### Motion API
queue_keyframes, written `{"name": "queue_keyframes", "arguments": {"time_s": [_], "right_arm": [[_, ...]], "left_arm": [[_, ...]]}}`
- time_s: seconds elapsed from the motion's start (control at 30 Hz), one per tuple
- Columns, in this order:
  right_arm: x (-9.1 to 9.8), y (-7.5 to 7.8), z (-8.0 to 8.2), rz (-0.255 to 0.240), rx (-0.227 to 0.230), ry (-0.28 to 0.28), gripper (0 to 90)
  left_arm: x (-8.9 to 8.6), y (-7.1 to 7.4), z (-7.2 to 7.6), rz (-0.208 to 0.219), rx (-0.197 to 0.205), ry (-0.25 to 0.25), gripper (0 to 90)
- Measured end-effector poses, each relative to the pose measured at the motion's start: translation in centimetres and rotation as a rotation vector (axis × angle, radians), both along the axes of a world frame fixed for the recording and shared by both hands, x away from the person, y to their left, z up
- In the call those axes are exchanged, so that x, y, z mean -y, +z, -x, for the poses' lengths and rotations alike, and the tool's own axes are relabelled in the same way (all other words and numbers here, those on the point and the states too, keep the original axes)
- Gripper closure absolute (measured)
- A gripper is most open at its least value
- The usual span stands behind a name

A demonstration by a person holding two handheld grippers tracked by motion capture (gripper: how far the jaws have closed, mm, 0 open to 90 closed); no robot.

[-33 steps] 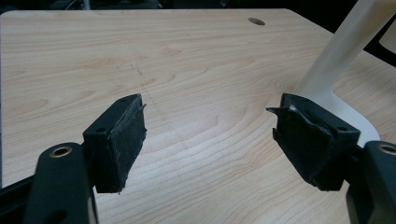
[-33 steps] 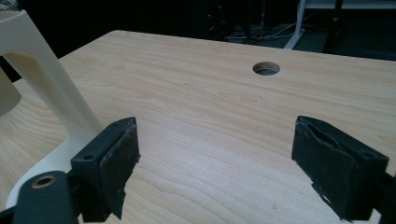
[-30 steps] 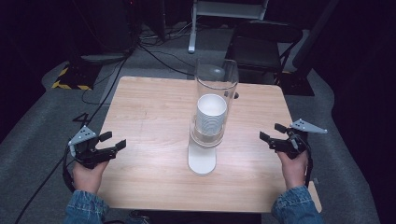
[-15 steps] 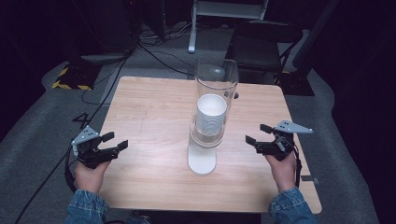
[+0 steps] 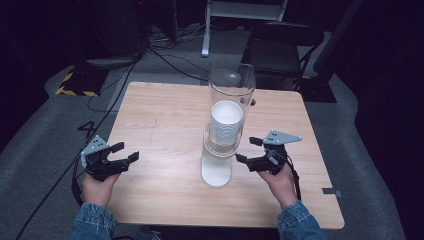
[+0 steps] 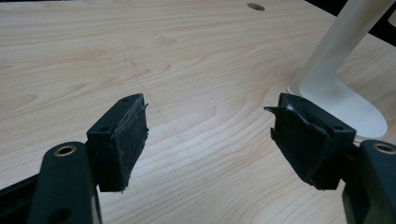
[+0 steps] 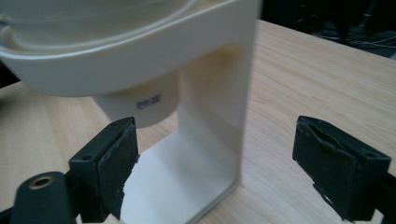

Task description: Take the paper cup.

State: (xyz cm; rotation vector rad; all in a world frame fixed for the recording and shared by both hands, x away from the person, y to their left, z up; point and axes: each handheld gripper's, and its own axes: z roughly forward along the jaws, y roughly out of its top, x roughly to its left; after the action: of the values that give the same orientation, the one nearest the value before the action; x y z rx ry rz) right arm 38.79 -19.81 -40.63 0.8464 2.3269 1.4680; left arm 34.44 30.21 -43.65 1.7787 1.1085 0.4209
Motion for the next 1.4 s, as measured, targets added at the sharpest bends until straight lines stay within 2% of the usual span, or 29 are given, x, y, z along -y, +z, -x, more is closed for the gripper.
{"name": "queue_keyframes", "arguments": {"time_s": [0.13,0.2,0.3,0.37,0.4,0.5,0.67,0.77,0.8,0.83,1.03,1.4], "right_arm": [[-1.2,-0.3,0.1,-0.010,0.000,0.042,14.9],[-2.4,-0.7,0.2,-0.009,-0.006,0.066,14.5],[-3.6,-1.0,0.2,-0.015,0.009,0.092,13.3],[-4.0,-1.1,0.1,-0.020,0.009,0.094,13.3],[-4.6,-1.4,0.0,-0.044,0.006,0.103,13.3],[-5.2,-1.7,-0.1,-0.061,0.019,0.101,15.2],[-5.5,-1.7,-0.2,-0.088,0.028,0.089,19.1],[-5.6,-1.6,-0.2,-0.108,0.037,0.094,29.7],[-5.6,-1.6,-0.2,-0.108,0.037,0.094,29.7],[-5.6,-1.5,-0.1,-0.108,0.056,0.097,33.0],[-5.7,-1.6,0.2,-0.086,0.084,0.091,34.5],[-5.6,-1.7,0.2,-0.085,0.099,0.096,35.0]], "left_arm": [[-0.1,-0.1,-0.1,-0.003,-0.005,0.003,26.1],[-0.1,-0.1,-0.2,0.003,-0.012,0.002,26.1],[0.0,-0.1,-0.1,0.001,-0.014,0.002,26.1],[0.0,-0.2,-0.2,-0.002,-0.013,0.002,26.0],[0.1,-0.2,-0.2,-0.004,-0.014,0.004,25.8],[0.1,-0.2,-0.2,-0.009,-0.013,0.002,25.7],[0.0,-0.2,-0.1,-0.006,-0.011,0.004,25.6],[0.0,-0.2,-0.1,-0.007,-0.012,0.009,25.6],[0.0,-0.2,-0.1,-0.007,-0.012,0.009,25.6],[0.0,-0.2,-0.1,-0.006,-0.012,0.008,25.6],[0.2,-0.2,-0.1,-0.010,-0.017,0.005,25.7],[0.2,-0.2,-0.1,-0.010,-0.019,0.002,25.7]]}}
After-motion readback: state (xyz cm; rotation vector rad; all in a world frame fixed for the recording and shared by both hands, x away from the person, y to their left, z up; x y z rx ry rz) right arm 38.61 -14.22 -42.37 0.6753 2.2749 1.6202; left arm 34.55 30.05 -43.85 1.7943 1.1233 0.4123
